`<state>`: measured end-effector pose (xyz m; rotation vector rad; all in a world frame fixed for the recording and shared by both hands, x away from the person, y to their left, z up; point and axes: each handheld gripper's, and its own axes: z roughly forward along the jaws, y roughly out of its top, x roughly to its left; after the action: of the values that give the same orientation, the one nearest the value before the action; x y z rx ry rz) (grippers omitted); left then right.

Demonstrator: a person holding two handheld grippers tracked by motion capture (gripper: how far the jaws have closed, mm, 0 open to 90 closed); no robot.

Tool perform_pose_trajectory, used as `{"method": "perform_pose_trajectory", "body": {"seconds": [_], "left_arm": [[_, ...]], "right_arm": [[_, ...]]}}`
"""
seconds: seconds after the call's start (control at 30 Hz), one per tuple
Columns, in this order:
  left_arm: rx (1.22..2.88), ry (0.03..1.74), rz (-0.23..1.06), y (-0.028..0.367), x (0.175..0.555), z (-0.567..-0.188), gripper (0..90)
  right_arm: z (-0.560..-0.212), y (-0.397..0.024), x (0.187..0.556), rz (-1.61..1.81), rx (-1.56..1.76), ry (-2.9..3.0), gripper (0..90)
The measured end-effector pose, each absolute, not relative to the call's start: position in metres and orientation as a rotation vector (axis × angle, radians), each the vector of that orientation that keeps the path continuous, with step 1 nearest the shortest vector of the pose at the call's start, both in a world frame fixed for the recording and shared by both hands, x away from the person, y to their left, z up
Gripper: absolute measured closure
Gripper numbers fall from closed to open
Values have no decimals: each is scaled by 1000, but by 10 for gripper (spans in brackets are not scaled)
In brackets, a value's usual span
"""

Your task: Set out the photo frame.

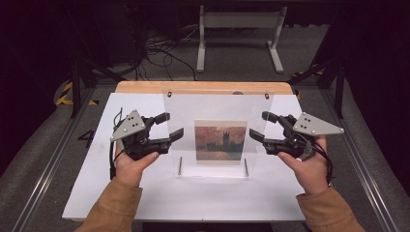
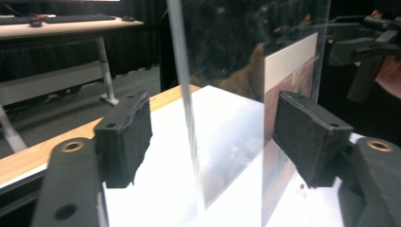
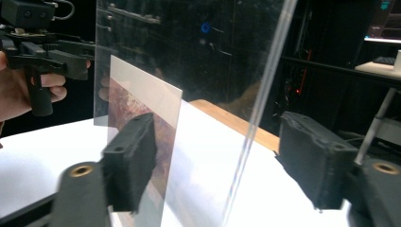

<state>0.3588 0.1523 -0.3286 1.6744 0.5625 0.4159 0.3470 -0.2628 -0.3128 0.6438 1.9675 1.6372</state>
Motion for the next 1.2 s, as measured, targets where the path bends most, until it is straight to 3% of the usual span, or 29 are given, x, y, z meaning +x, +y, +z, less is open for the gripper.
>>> {"method": "perform_pose_trajectory", "body": {"seconds": [0.7, 1.2], "left_arm": [[1743, 720, 485, 211, 331, -349, 148], [1813, 861, 485, 245, 333, -395, 121]], "right_arm": [[-312, -317, 313, 1492, 749, 1960, 208], [-344, -343, 310, 1420, 889, 1997, 190]]}}
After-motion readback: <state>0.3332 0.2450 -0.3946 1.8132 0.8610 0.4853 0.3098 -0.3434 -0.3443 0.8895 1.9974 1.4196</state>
